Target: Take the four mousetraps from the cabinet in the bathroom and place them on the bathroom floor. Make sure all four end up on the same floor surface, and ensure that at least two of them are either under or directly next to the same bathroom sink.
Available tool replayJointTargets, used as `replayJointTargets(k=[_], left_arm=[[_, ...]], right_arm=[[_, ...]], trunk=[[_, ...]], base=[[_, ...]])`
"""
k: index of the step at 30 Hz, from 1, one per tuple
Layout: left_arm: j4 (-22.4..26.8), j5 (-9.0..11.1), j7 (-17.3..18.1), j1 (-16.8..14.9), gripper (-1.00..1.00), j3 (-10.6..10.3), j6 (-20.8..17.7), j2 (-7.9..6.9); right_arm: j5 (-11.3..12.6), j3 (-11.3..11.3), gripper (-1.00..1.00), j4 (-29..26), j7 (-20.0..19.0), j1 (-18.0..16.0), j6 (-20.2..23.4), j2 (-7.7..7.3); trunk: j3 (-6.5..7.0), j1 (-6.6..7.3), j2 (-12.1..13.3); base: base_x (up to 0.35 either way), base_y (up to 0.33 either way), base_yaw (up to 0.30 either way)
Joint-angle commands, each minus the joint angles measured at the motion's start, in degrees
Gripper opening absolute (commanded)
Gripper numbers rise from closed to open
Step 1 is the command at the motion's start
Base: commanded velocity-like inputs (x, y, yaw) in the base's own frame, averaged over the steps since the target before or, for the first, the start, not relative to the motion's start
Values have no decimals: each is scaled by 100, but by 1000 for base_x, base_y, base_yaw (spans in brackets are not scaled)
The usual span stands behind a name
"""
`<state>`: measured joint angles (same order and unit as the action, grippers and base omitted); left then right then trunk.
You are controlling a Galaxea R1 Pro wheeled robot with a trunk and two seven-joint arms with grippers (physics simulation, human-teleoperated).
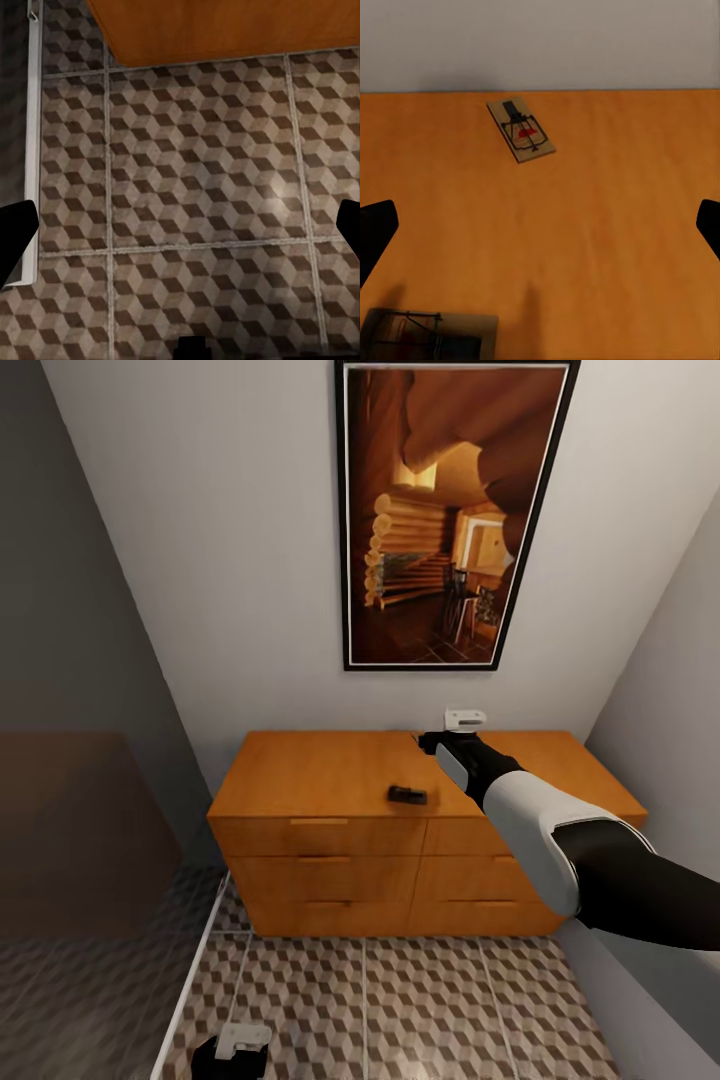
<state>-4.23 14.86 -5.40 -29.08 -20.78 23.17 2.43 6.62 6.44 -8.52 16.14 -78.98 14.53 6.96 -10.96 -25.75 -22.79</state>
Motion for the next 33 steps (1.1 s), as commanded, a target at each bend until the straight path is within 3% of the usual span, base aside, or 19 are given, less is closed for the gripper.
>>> replayJointTargets(k=[1,14,33], left_arm=[[-25,34,-13,-10,100,-49,38,5],[-24,34,-12,-10,100,-49,38,7],[-25,34,-11,-10,100,-49,38,8]], right_arm=[[60,50,100,-9,30,-4,32,-1],[59,50,100,-8,30,-6,32,-2],[59,50,100,0,30,-6,32,-2]], trunk=[[-21,-3,-13],[-132,-3,-13],[-147,-3,-13]], base=[[0,0,0],[13,0,0],[160,4,0]])
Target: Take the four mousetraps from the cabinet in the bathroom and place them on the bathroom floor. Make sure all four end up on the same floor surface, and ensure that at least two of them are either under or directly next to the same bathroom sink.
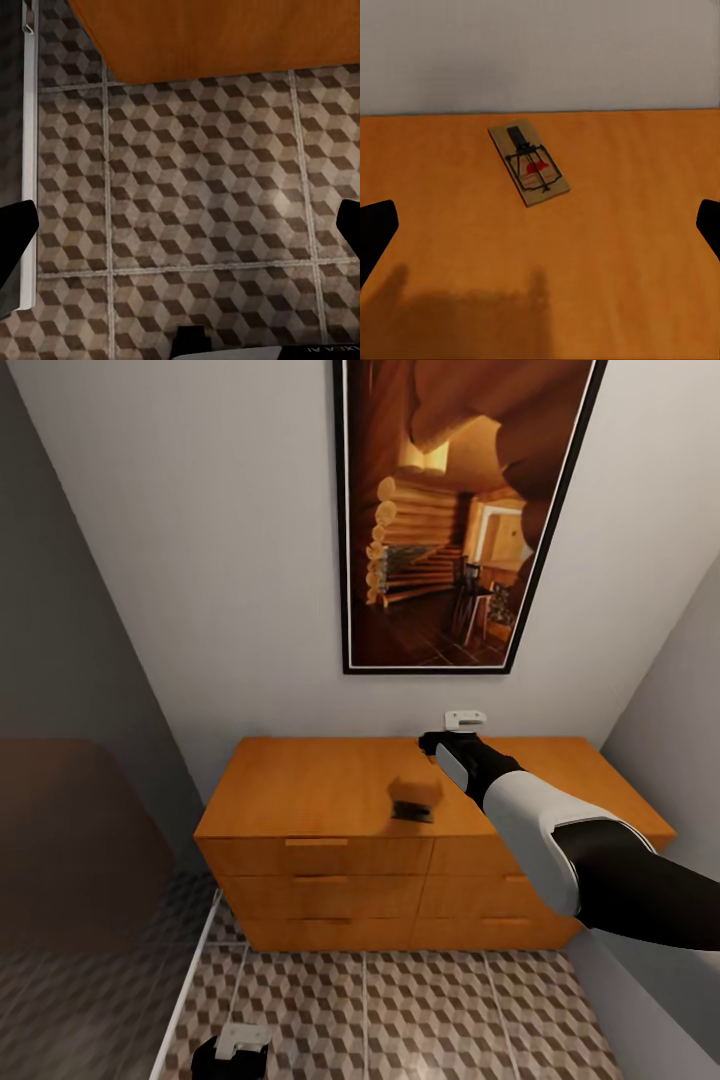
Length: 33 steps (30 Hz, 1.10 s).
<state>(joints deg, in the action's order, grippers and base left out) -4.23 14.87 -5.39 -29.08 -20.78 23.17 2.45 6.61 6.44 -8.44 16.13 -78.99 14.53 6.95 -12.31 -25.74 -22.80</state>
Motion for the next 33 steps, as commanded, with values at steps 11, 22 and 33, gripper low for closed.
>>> replayJointTargets(k=[11,22,33], left_arm=[[-25,34,-2,-10,100,-49,38,9],[-33,34,2,313,100,-48,30,-222],[-34,34,12,953,100,-45,38,-495]], right_arm=[[60,50,100,-9,30,-3,32,5],[55,42,100,-9,30,-3,16,-7],[68,48,100,-9,30,-4,14,14]], trunk=[[-11,-4,-12],[-11,-4,-12],[-11,-4,-12]], base=[[24,3,0],[0,0,0],[0,0,0]])
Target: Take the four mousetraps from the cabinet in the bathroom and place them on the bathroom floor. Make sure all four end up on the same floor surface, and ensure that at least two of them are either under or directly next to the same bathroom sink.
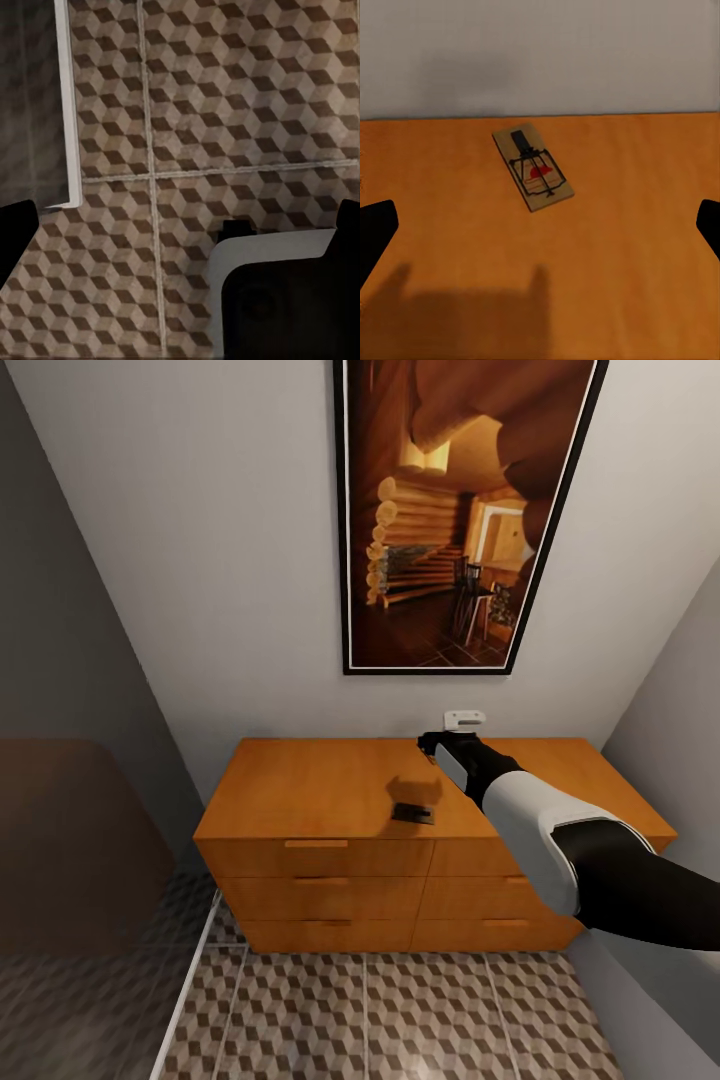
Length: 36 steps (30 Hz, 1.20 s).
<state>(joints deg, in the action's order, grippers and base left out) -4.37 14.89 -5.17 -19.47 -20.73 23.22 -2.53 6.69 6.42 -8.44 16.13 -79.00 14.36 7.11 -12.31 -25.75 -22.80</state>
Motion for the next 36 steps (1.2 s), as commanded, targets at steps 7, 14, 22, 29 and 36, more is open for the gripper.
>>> replayJointTargets(k=[7,14,22,29,36], left_arm=[[-20,31,-10,49,100,-52,28,-18],[-20,31,-16,56,100,-53,26,-19],[-20,31,-19,60,100,-54,25,-19],[-20,31,-19,61,100,-47,25,-19],[-20,31,-25,61,100,-50,25,-19]], right_arm=[[61,50,100,-9,30,-2,32,-3],[55,51,100,-9,30,-2,32,-7],[52,45,100,-9,30,-3,32,-14],[52,44,100,-9,30,-3,32,-16],[46,43,100,-9,30,-2,32,-18]], trunk=[[-11,-3,-11],[-20,-3,-11],[-59,-3,-11],[-110,-3,-11],[-170,-3,-11]], base=[[39,0,0],[186,0,0],[247,0,0],[101,0,0],[17,0,0]])
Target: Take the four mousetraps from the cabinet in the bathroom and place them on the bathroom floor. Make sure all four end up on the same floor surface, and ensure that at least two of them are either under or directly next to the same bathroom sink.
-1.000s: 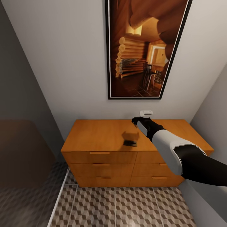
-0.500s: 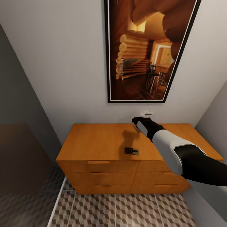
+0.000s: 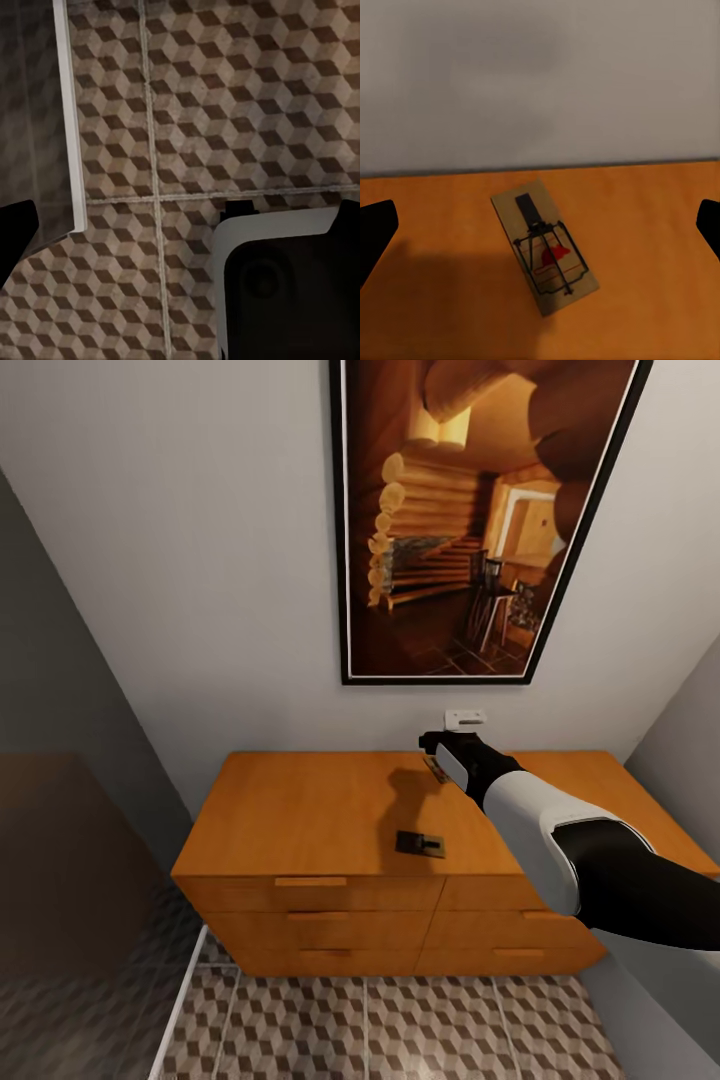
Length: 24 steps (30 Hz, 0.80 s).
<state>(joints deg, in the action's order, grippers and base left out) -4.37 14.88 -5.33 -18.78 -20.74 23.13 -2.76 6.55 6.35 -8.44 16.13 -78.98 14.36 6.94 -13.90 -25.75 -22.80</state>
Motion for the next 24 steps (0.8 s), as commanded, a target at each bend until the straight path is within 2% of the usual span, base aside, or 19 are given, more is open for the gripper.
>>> replayJointTargets(k=[1,24], left_arm=[[-20,32,-10,-7,100,-50,34,2],[-20,32,-5,-3,100,-52,-49,6]], right_arm=[[59,50,100,-9,30,-4,32,-2],[57,50,100,-9,30,-3,34,-8]], trunk=[[-20,-3,-12],[-94,-3,-12]], base=[[6,0,0],[1,0,0]])
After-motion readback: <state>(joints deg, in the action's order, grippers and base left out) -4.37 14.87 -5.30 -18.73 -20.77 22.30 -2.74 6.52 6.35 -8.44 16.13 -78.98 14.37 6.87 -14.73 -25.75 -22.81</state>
